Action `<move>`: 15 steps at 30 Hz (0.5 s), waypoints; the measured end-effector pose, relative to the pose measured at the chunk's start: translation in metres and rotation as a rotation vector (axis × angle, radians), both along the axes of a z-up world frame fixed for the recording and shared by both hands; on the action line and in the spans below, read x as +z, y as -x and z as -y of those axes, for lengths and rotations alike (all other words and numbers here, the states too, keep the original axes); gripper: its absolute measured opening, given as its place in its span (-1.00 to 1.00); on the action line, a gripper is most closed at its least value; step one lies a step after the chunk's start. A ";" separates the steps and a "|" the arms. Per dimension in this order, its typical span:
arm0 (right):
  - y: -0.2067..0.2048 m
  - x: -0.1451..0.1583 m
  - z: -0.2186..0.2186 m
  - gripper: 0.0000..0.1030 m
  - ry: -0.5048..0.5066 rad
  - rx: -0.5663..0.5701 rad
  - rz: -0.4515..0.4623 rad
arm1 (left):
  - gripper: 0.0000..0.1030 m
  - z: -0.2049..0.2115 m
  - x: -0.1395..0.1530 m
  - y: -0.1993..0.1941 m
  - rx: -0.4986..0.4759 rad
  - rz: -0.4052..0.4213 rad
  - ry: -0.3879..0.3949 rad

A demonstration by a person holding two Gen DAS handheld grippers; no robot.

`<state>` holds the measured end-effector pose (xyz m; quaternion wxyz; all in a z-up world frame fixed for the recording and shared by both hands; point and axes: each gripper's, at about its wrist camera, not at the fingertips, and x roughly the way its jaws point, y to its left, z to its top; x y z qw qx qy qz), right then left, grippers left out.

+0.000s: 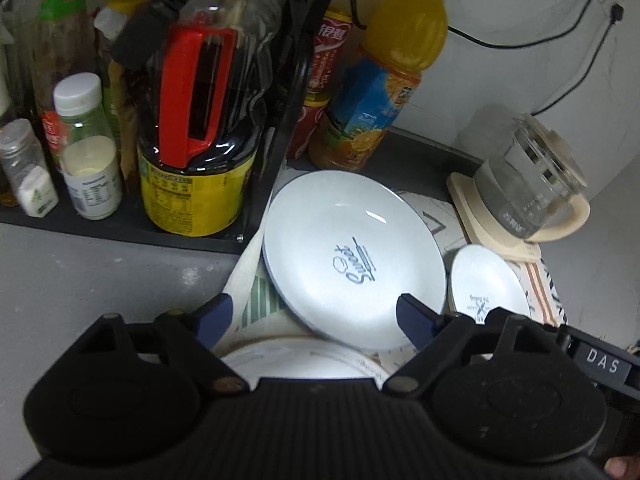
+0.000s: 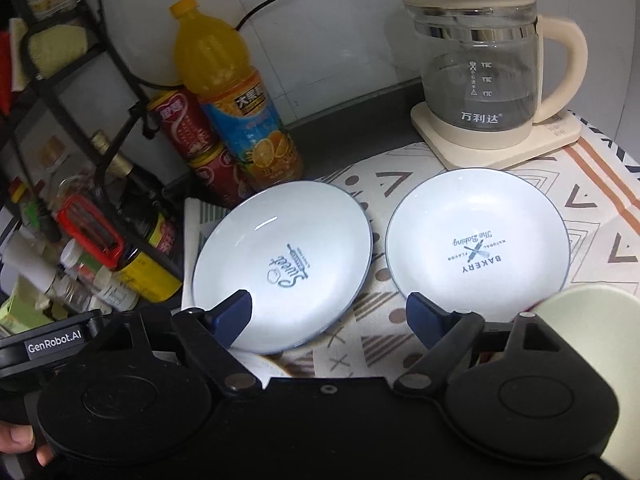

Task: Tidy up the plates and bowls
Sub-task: 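Move both tools toward the white plate printed 'Sweet', then close both tools on the rim of the 'Sweet' plate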

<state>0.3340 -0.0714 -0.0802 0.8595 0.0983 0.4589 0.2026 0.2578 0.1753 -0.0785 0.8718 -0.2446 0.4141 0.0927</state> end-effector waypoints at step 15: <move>-0.038 -0.043 -0.023 0.25 -0.001 -0.046 -0.124 | 0.28 -0.016 -0.042 -0.049 -0.034 -0.039 0.032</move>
